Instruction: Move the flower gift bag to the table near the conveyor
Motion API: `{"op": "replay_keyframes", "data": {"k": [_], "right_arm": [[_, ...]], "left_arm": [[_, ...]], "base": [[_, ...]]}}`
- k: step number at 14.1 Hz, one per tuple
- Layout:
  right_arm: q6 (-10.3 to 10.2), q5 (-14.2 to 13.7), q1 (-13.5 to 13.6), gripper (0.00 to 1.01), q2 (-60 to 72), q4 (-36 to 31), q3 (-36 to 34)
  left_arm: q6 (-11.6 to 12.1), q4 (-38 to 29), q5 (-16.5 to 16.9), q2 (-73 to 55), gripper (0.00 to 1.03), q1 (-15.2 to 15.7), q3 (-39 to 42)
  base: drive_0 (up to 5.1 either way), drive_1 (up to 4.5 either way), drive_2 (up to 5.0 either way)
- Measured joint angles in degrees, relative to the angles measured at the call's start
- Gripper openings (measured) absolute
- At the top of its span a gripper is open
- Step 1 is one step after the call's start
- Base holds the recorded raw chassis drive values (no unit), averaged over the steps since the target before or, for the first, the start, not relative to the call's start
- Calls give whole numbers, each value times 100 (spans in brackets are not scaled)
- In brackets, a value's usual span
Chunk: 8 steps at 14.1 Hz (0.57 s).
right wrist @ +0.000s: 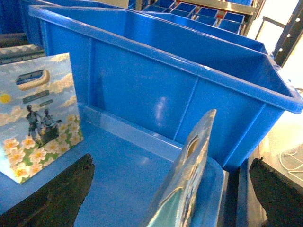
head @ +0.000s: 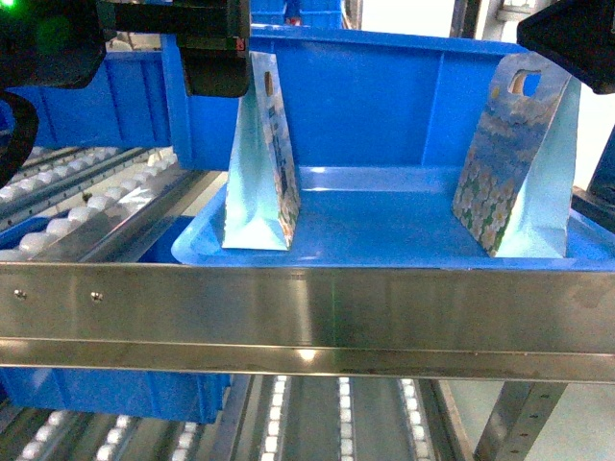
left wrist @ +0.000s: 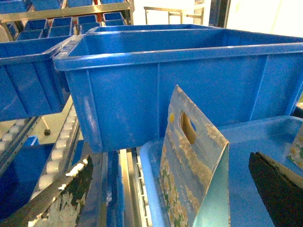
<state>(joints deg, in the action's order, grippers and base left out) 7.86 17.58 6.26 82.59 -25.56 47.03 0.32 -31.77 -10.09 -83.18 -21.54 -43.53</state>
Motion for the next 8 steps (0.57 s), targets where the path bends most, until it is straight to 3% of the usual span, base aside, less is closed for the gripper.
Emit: {"op": "replay_keyframes", "data": {"k": [2, 8], "right_arm": [[83, -17, -144, 98, 243, -120, 50], [212, 13, -28, 98, 750, -299, 162]], "left_arm": [[0, 0, 0, 0, 98, 0, 0], [0, 0, 2, 0, 98, 0, 0]], "base": [[0, 0, 0], [0, 0, 0]]}}
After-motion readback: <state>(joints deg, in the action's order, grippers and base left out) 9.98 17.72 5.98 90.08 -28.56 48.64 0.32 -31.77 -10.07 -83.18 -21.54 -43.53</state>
